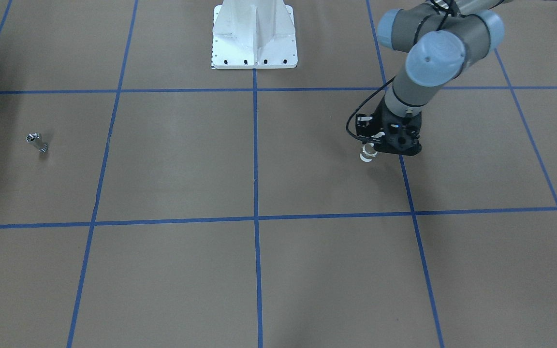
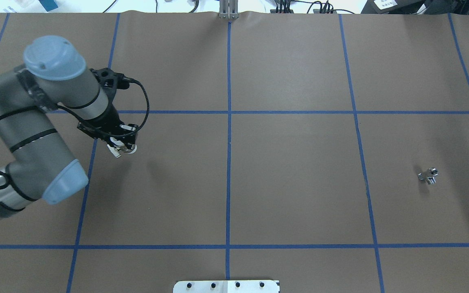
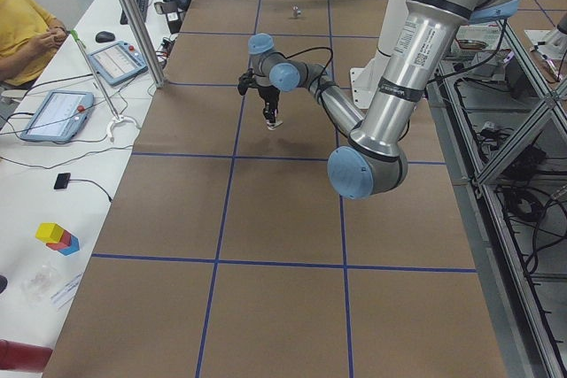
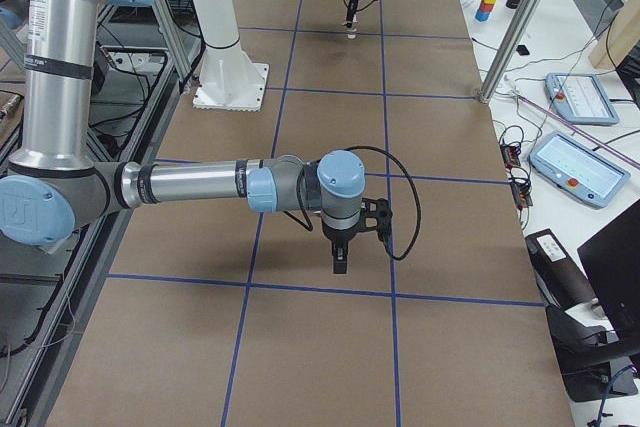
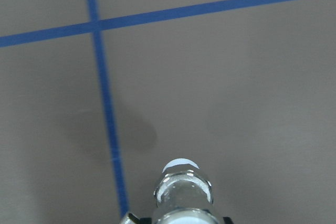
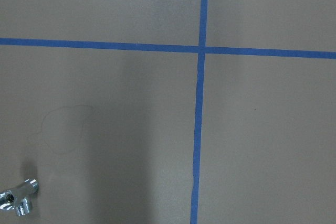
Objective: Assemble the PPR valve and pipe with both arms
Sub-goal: 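Carry the valve with the left gripper to the table centre and set it upright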
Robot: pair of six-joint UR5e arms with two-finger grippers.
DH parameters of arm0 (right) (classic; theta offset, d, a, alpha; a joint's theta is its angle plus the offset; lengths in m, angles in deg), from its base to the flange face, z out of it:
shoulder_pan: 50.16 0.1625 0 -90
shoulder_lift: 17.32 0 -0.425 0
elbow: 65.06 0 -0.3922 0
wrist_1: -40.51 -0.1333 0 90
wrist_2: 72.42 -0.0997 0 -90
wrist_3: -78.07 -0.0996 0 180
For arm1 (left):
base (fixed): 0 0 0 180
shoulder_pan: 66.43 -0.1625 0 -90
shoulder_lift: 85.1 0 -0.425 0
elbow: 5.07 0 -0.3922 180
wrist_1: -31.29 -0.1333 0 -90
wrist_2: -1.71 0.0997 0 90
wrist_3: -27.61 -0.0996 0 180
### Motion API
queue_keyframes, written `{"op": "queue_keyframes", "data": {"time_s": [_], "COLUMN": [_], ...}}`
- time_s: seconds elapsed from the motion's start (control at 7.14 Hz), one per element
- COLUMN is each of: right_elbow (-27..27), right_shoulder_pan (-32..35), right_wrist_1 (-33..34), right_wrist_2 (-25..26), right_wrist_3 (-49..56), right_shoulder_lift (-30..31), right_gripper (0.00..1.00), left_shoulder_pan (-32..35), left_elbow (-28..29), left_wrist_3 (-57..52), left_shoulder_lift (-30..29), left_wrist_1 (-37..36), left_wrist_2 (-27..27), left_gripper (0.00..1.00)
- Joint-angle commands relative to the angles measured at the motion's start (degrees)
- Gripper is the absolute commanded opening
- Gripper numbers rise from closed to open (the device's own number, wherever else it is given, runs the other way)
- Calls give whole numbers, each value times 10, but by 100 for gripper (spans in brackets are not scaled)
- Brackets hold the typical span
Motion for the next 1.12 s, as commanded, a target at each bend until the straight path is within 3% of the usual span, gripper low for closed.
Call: {"op": "queue_keyframes", "data": {"time_s": [0.0, 0.42, 0.7, 0.98], "right_elbow": [0, 0, 0, 0], "right_shoulder_pan": [0, 0, 0, 0], "right_wrist_1": [0, 0, 0, 1], "right_wrist_2": [0, 1, 0, 0], "right_wrist_3": [-1, 0, -1, -1], "right_shoulder_lift": [0, -1, -5, -6], "right_gripper": [100, 100, 100, 100], "left_shoulder_pan": [-41, -59, -92, -97], "left_elbow": [93, 224, 259, 263], "left_wrist_3": [85, 159, 188, 187], "left_shoulder_lift": [-118, -259, -271, -275], "left_wrist_1": [5, 9, 57, 60], "left_wrist_2": [10, 10, 62, 63], "left_gripper": [0, 0, 0, 0]}}
